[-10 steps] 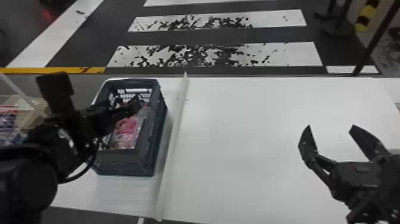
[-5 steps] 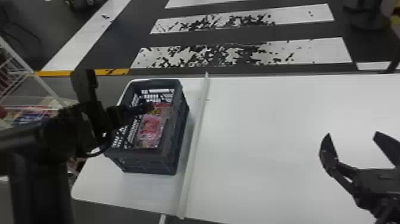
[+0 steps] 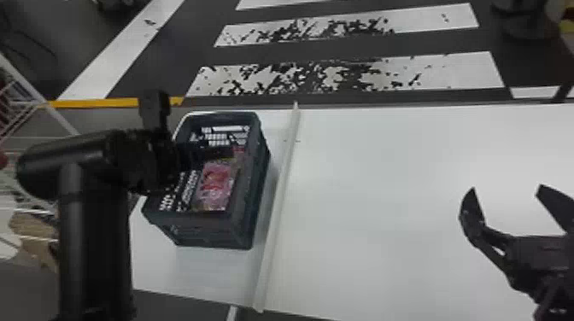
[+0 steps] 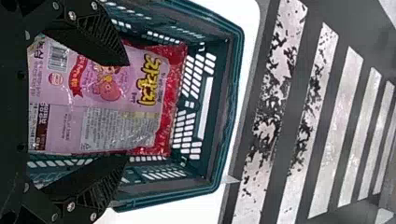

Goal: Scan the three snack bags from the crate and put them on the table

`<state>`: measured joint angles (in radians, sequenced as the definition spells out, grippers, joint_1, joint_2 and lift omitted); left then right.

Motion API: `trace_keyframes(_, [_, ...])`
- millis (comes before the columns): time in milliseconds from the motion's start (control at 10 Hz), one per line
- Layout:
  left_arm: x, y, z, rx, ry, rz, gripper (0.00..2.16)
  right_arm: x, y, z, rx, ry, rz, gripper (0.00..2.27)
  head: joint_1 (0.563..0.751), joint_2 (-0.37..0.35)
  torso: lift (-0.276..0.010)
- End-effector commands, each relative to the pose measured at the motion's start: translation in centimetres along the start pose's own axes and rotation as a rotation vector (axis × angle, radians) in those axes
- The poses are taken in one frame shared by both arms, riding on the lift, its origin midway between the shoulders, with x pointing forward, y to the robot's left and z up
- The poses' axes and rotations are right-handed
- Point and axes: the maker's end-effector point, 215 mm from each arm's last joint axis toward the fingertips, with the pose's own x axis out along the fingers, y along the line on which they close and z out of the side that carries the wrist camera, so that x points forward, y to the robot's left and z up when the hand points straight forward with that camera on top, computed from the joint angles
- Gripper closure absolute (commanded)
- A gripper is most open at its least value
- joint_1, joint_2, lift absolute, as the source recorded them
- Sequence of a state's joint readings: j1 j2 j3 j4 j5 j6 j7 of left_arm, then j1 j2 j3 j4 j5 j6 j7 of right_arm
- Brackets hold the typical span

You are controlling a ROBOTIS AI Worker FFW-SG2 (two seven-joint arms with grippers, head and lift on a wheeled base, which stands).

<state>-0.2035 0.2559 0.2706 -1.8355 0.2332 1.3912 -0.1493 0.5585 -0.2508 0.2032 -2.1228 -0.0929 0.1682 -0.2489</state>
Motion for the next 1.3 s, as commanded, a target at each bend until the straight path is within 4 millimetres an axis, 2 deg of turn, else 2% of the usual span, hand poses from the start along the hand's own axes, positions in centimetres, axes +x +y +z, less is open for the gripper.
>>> trace_keyframes(0, [1.4,-0.3,-0.9,0.007,0.046,0.006,0.18,0.2,-0.2,0.2,-0.003,-0.005,-0.002,0.09,0.695,0.227,-0.094])
trace_keyframes(100, [2.2,-0.5,-1.8,0.011,0.074,0.004,0.18,0.2,-0.4,0.4,-0.008,-0.009,-0.004,0.09,0.695,0.218,-0.094])
trace_keyframes(500, [3.3,1.0,-4.3,0.032,0.138,0.056,0.18,0.4,-0.1,0.9,-0.003,-0.023,-0.001,0.09,0.695,0.213,-0.094])
trace_keyframes(700, [3.9,0.8,-5.5,0.024,0.157,0.039,0.18,0.7,0.5,1.2,-0.003,-0.033,0.006,0.09,0.695,0.222,-0.094])
trace_keyframes(900, [4.2,0.4,-7.5,0.017,0.190,0.021,0.18,0.7,0.4,1.3,-0.008,-0.042,0.006,0.09,0.695,0.226,-0.094])
trace_keyframes(1200, [5.4,0.3,-9.2,-0.029,0.249,-0.030,0.24,0.6,0.3,1.4,-0.018,-0.048,0.011,0.09,0.695,0.221,-0.094])
